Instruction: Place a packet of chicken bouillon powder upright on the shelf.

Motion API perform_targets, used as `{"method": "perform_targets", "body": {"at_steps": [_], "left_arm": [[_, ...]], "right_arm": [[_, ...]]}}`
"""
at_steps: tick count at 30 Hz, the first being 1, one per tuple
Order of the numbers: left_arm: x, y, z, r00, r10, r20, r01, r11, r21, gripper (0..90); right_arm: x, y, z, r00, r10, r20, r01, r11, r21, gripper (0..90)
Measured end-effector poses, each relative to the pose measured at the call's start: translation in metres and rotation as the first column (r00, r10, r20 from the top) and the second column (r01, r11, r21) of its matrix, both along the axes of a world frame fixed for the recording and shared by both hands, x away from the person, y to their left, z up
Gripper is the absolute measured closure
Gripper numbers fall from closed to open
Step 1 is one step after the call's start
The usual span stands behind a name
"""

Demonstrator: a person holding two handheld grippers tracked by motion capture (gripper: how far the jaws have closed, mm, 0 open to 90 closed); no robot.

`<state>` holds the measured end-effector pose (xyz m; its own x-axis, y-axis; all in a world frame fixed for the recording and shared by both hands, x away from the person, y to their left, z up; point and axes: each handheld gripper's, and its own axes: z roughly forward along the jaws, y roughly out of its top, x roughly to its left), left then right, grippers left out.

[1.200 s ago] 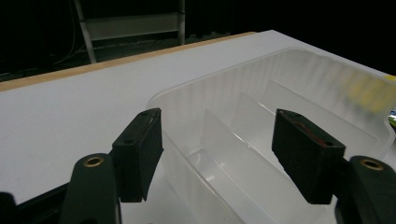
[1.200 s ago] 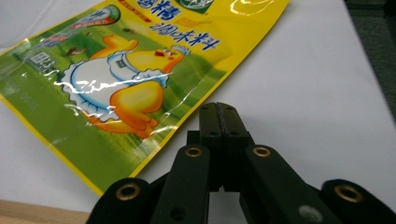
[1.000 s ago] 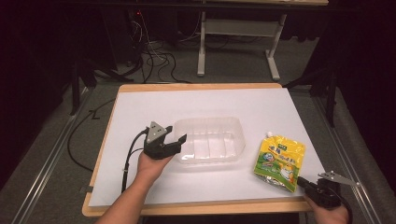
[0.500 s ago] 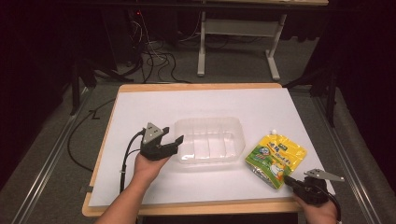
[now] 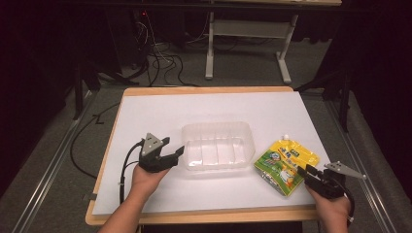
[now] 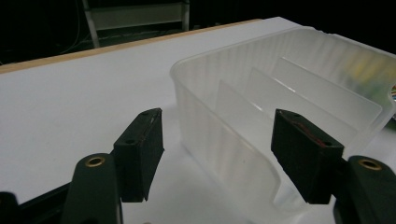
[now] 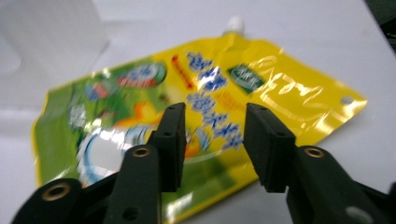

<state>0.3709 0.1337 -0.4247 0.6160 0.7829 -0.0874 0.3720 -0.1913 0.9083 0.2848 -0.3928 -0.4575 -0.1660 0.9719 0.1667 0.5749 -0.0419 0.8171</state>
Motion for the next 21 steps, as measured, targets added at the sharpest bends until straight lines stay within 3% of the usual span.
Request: {"method": "perform_targets", "body": {"at_steps": [5, 9, 14, 16, 17, 19, 21], "left_arm": [[-0.006, 0.014, -0.006, 0.9995, 0.027, -0.015, -0.026, 0.9993, 0.026, 32.7], [-0.012, 0.025, -0.01, 0.9986, 0.047, -0.025, -0.046, 0.998, 0.042, 32.5], [-0.017, 0.033, -0.013, 0.9978, 0.061, -0.024, -0.06, 0.9972, 0.045, 32.4], [-0.017, 0.035, -0.015, 0.9977, 0.059, -0.032, -0.058, 0.9972, 0.048, 32.4], [-0.017, 0.036, -0.017, 0.9976, 0.06, -0.036, -0.058, 0.9967, 0.057, 32.3], [-0.017, 0.036, -0.017, 0.9975, 0.059, -0.04, -0.056, 0.9967, 0.059, 32.4], [-0.016, 0.036, -0.018, 0.9975, 0.058, -0.04, -0.056, 0.9967, 0.059, 32.3]], "right_arm": [[0.017, -0.014, 0.0, 0.9987, -0.048, 0.018, 0.047, 0.997, 0.052, 44.7], [0.039, -0.031, -0.005, 0.9969, -0.076, -0.018, 0.078, 0.99, 0.119, 38.4], [0.053, -0.044, -0.005, 0.9943, -0.103, -0.031, 0.105, 0.988, 0.113, 36.8], [0.057, -0.051, -0.007, 0.9912, -0.123, -0.048, 0.129, 0.983, 0.131, 35.2], [0.059, -0.059, -0.011, 0.9862, -0.148, -0.073, 0.158, 0.976, 0.153, 34.9], [0.06, -0.062, -0.012, 0.9847, -0.156, -0.078, 0.167, 0.973, 0.161, 34.9], [0.061, -0.069, -0.015, 0.98, -0.168, -0.106, 0.187, 0.963, 0.196, 35.0]]}}
